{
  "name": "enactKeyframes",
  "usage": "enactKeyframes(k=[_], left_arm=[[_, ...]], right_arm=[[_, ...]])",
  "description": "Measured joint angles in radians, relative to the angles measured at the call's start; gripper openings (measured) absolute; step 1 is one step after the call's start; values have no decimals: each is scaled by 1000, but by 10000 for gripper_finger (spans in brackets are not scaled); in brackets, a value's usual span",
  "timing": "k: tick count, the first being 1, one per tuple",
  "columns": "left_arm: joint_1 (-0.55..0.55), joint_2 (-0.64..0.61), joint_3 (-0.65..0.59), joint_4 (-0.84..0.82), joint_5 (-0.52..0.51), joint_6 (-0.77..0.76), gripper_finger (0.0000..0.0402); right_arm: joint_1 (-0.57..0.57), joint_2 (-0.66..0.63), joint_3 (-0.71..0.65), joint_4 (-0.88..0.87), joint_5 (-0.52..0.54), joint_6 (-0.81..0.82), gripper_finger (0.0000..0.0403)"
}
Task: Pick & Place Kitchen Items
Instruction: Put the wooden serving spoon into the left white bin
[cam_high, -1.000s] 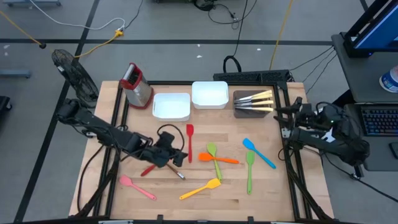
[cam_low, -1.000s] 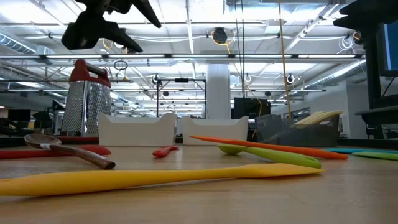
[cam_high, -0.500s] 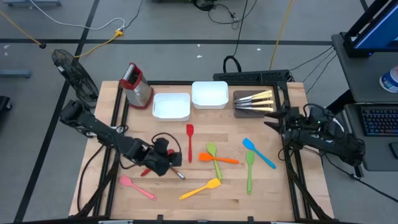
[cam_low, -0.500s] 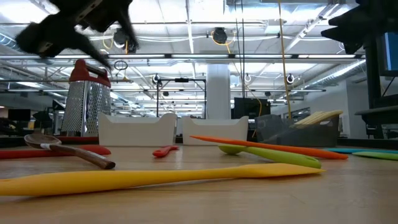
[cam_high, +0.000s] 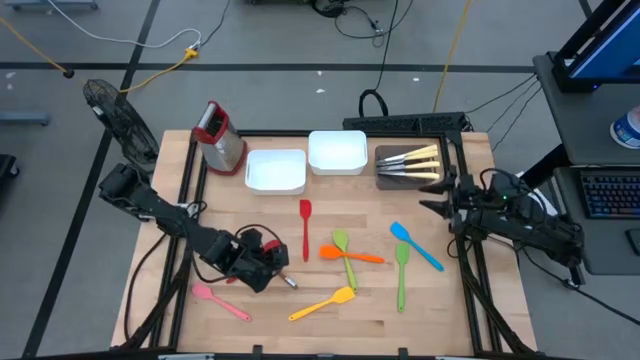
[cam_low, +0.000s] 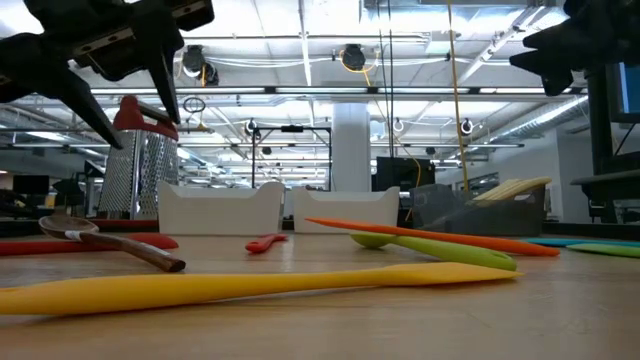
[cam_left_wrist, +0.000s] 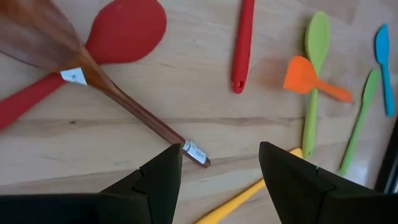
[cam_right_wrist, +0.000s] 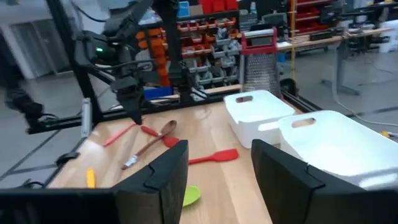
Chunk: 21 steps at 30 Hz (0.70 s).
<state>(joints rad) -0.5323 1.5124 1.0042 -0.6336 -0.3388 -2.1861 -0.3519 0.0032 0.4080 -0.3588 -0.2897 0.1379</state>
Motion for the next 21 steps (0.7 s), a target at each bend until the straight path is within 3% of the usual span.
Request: enactKeyframes(k=[6, 13, 17, 21], left_arm=[[0, 0, 0, 15, -2, 181, 218], [8, 0, 0, 208, -73, 307, 218], [23, 0, 0, 260, -43, 301, 218], [23, 0, 0, 250, -59, 193, 218]], right_arm=[[0, 0, 0, 36, -32, 0, 171], [0, 0, -5, 37, -29, 27, 171], [0, 0, -57, 65, -21, 37, 171], [0, 0, -139, 184, -22, 87, 171]])
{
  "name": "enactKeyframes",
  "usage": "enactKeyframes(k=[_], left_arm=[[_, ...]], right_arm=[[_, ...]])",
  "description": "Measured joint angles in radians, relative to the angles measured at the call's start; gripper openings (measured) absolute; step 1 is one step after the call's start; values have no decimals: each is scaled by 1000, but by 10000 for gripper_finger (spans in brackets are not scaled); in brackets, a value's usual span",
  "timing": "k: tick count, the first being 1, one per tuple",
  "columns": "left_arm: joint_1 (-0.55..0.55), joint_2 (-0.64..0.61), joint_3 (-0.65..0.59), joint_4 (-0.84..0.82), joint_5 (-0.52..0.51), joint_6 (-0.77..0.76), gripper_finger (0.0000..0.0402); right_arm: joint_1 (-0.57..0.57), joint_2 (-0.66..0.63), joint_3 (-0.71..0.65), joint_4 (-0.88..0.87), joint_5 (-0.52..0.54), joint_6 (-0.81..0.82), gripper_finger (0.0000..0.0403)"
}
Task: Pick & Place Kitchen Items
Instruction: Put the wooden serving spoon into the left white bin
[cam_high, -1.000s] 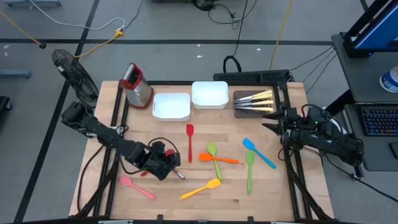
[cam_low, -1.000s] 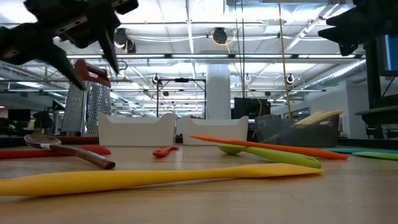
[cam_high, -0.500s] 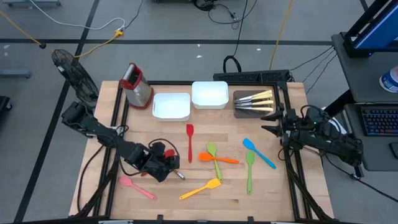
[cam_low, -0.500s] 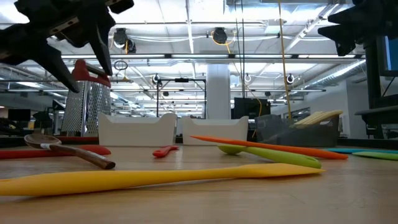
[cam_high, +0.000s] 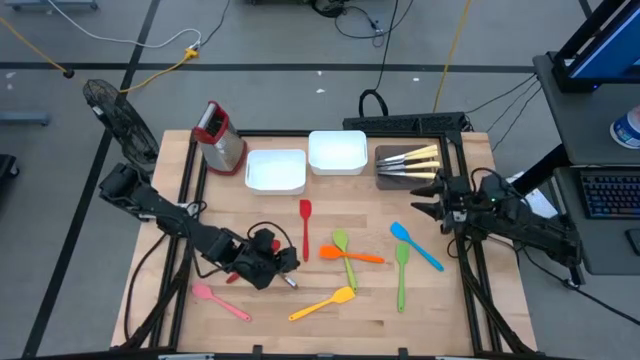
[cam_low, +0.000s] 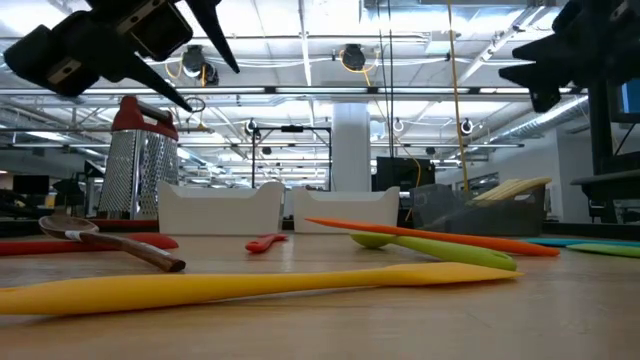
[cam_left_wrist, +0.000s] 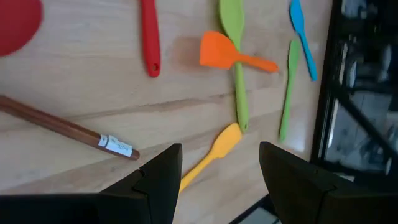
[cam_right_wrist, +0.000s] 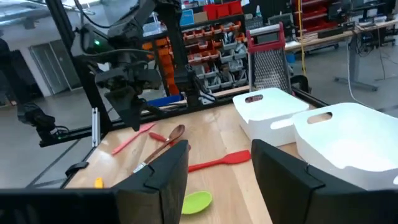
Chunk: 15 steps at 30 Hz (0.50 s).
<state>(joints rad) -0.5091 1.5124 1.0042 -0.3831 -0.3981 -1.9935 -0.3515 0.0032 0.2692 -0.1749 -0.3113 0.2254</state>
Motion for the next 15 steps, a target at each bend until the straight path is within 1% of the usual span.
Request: enactKeyframes(k=[1, 3, 6, 12, 15], left_arm=[[-1, 0, 0, -7, -10, -29, 218], [-4, 0, 0, -28, -30, -93, 218], [-10, 0, 0, -61, -47, -192, 218], [-10, 0, 0, -95, -46, -310, 218], [-11, 11, 0, -93, -45, -341, 218]], right_arm=[[0, 0, -15, 20, 6, 1, 171], [0, 0, -32, 41, 53, -1, 171], [0, 0, -42, 26, 130, -11, 171], [0, 0, -42, 28, 155, -53, 171], [0, 0, -42, 29, 154, -54, 171]])
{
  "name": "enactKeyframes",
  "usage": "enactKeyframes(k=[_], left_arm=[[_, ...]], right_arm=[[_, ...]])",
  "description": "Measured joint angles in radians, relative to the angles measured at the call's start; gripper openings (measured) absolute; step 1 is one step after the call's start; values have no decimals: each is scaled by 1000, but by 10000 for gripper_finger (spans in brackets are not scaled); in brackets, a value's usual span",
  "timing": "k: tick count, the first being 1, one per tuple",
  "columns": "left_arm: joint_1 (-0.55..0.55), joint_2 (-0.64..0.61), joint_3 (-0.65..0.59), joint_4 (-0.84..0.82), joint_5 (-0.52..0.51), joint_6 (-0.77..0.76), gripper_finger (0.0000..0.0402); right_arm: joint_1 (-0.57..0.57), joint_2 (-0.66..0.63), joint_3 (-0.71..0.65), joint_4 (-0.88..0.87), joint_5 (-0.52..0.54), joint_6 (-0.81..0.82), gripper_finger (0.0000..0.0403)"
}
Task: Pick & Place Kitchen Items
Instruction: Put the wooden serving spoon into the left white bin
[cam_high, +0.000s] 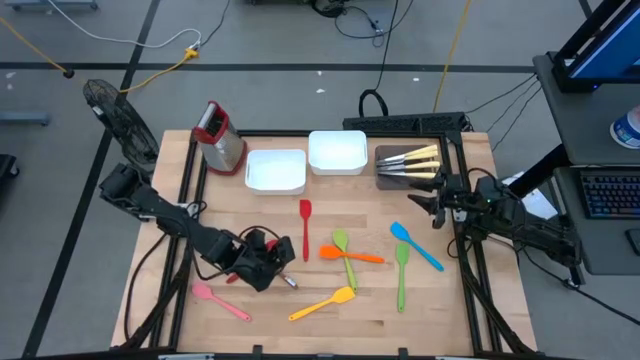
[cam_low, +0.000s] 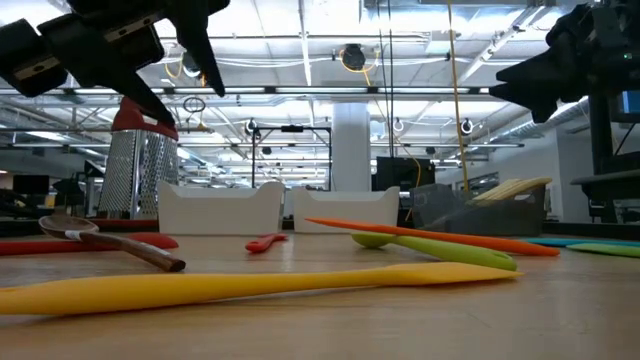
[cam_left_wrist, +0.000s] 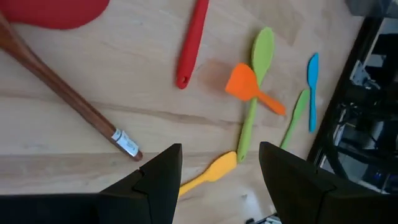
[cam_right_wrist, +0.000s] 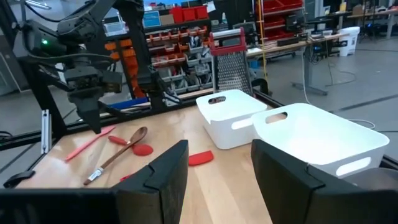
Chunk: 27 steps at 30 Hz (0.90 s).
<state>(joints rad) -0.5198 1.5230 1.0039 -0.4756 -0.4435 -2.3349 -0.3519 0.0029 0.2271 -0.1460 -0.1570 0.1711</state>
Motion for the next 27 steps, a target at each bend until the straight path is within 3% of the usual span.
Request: enactKeyframes(k=[8, 14, 27], left_arm=[[1, 106, -1, 2, 146, -114, 218], [13, 159, 36, -1, 152, -158, 218], [48, 163, 38, -163, 306, -225, 218]], right_arm=[[0, 0, 0, 0, 0, 0, 171], [0, 0, 0, 0, 0, 0, 171], [0, 0, 0, -17, -3, 0, 171]])
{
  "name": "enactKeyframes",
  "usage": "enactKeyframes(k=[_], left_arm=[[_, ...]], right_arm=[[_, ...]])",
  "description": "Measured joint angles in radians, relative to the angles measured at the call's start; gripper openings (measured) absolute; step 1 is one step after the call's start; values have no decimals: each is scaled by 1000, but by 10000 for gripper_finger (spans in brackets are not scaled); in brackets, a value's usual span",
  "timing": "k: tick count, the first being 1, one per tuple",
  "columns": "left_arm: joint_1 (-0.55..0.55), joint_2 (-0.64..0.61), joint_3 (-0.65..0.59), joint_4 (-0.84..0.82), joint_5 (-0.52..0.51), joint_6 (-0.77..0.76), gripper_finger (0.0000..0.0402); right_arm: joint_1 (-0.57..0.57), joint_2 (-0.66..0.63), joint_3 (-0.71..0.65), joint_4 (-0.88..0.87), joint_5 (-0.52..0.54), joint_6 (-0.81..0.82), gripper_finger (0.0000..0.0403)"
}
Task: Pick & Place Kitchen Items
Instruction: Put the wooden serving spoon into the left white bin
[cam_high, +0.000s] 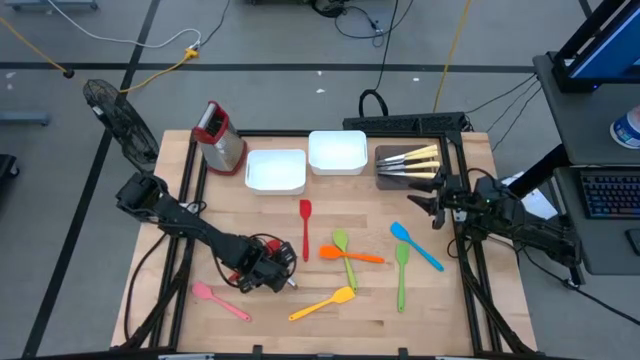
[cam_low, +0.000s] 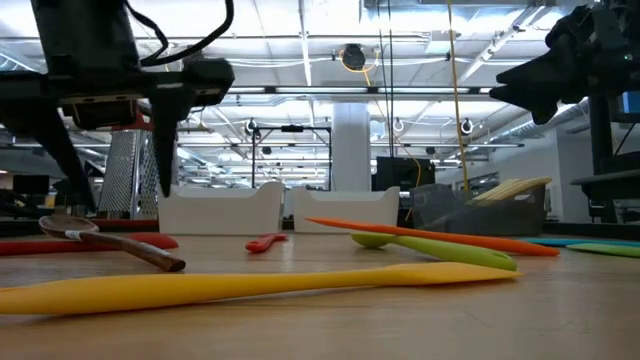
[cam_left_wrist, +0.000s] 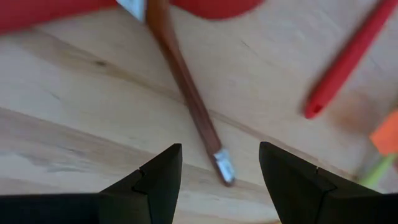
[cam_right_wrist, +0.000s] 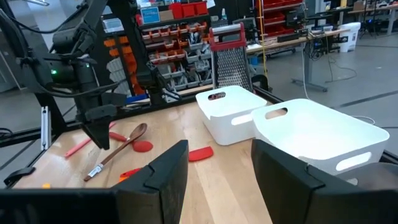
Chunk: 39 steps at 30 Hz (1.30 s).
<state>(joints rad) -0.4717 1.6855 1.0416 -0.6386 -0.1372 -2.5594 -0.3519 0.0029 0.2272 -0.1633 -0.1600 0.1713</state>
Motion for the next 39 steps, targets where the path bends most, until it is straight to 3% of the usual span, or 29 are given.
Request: enactKeyframes(k=[18, 39], left_arm=[[24, 0, 0, -132, 26, 14, 218], [32, 139, 3, -13, 66, 39, 218]], right_arm=[[0, 0, 1, -13, -1, 0, 171], [0, 0, 1, -13, -2, 28, 171]])
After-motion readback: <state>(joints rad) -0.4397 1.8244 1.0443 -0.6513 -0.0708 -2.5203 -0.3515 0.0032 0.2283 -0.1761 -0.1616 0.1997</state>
